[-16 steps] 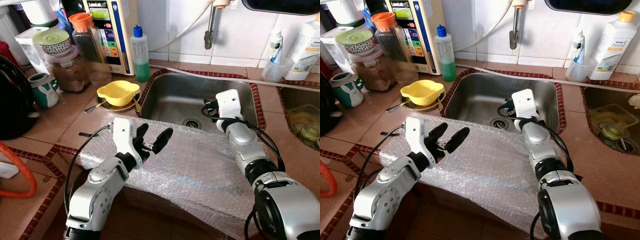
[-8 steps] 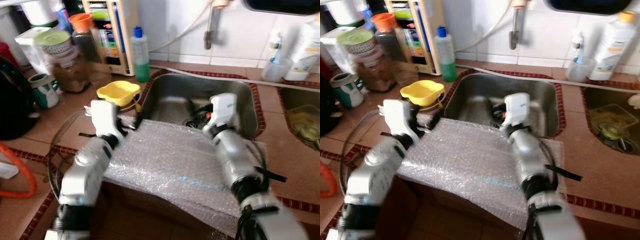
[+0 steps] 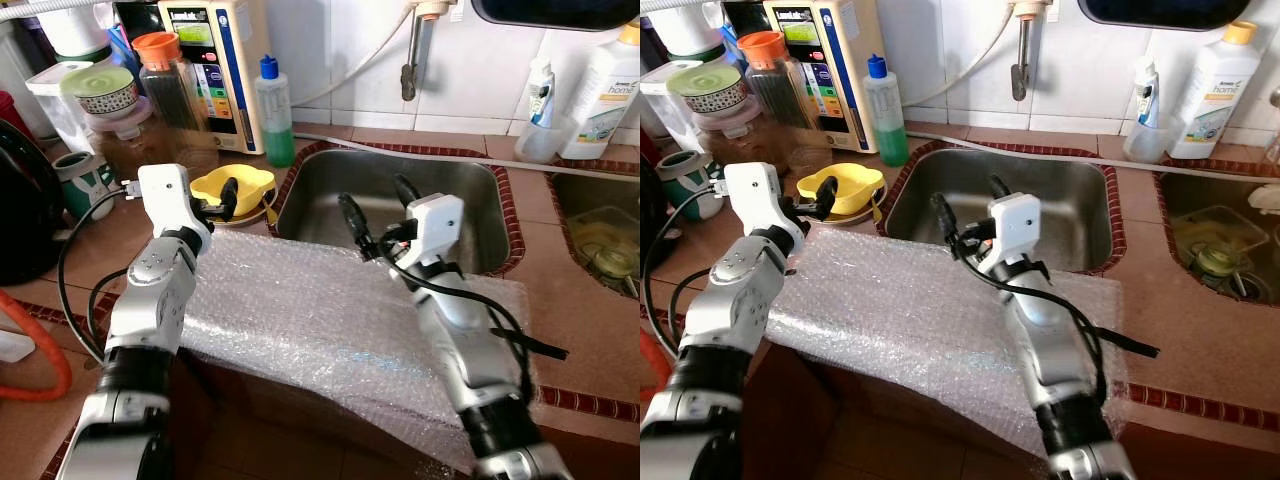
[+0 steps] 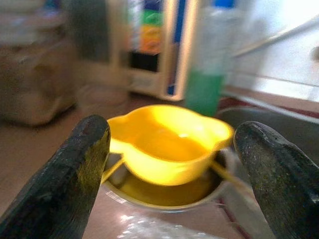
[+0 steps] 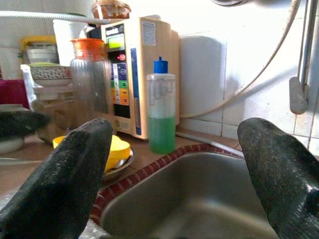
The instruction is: Kitchen organization
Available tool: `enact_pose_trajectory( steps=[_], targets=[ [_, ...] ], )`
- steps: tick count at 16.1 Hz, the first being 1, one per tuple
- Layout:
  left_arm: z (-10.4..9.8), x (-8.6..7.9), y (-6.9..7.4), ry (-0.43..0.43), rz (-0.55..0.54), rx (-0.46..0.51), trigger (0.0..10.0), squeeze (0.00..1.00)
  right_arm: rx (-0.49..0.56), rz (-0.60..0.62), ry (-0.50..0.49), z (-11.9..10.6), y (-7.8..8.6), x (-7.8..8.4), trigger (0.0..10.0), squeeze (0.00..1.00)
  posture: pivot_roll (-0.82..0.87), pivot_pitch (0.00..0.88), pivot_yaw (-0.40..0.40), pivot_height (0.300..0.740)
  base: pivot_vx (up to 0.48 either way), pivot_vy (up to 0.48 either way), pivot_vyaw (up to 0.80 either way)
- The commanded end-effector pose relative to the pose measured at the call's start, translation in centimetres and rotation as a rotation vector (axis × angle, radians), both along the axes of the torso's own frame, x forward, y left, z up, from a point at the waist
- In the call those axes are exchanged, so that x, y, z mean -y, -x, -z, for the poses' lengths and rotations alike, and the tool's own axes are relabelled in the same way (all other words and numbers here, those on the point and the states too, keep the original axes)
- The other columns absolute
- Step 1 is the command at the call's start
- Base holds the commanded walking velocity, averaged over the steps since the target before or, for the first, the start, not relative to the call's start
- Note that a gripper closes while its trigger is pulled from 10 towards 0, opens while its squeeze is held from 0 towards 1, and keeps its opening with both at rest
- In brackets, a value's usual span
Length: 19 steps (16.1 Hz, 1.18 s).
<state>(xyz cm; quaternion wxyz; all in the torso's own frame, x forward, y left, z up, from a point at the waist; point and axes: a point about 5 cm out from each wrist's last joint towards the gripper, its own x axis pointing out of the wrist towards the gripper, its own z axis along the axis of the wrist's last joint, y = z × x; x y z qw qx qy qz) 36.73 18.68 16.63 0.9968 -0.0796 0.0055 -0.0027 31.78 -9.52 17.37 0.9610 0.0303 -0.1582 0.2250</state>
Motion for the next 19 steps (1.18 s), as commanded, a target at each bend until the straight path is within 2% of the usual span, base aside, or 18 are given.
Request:
enact_pose_trajectory(
  steps=[1, 2, 3, 4, 8, 9, 11, 16, 18, 19],
  targets=[
    [-0.6, -0.8, -0.6, 0.018, -0.046, 0.009, 10.0, 0.00, -0.005, -0.037, -0.010, -0.7, 0.5, -0.7, 10.0, 1.00, -0.02, 0.003, 0.118, 0.740, 0.000, 0.000, 0.00],
    [-0.4, -1.1, -1.0, 0.019, -0.069, -0.012, 10.0, 0.00, -0.013, -0.065, -0.011, -0.9, 0.9, -1.0, 10.0, 1.00, -0.02, 0.003, 0.114, 0.740, 0.000, 0.000, 0.00],
    [0.3, -1.6, -1.5, 0.042, -0.116, -0.084, 10.0, 0.00, -0.020, -0.110, -0.001, -1.3, 1.6, -1.6, 10.0, 1.00, -0.02, 0.004, 0.111, 0.740, 0.000, 0.000, 0.00],
    [0.6, -1.6, -1.7, 0.074, -0.128, -0.108, 10.0, 0.00, -0.019, -0.127, 0.007, -1.4, 1.8, -1.8, 10.0, 1.00, -0.02, 0.004, 0.111, 0.740, 0.000, 0.000, 0.00],
    [0.5, -0.5, -3.1, 0.139, -0.131, -0.156, 10.0, 0.00, -0.033, -0.210, 0.054, -2.1, 3.7, -2.7, 10.0, 1.00, -0.05, 0.020, 0.113, 0.740, 0.000, 0.000, 0.00],
    [0.5, -0.5, -3.1, 0.142, -0.135, -0.161, 10.0, 0.00, -0.035, -0.212, 0.058, -2.1, 3.9, -2.7, 10.0, 1.00, -0.06, 0.021, 0.117, 0.740, 0.000, 0.000, 0.00],
    [0.3, -0.2, -3.4, 0.220, -0.139, -0.181, 10.0, 0.00, -0.041, -0.209, 0.063, -2.0, 4.3, -2.9, 10.0, 1.00, -0.07, 0.021, 0.129, 0.740, 0.000, 0.000, 0.00],
    [0.5, -0.2, -3.7, 0.299, -0.152, -0.229, 10.0, 0.00, -0.056, -0.219, 0.069, -1.9, 5.1, -3.3, 10.0, 1.00, -0.09, 0.026, 0.144, 0.740, 0.000, 0.000, 0.00],
    [0.4, 0.0, -3.8, 0.326, -0.150, -0.243, 10.0, 0.00, -0.060, -0.237, 0.068, -2.1, 5.4, -3.5, 10.0, 0.79, -0.09, 0.030, 0.147, 0.740, 0.000, 0.000, 0.00],
    [0.5, 0.2, -3.8, 0.332, -0.141, -0.247, 10.0, 0.00, -0.061, -0.235, 0.068, -2.1, 5.4, -3.4, 10.0, 0.78, -0.10, 0.032, 0.149, 0.740, 0.000, 0.000, 0.00]
  ],
)
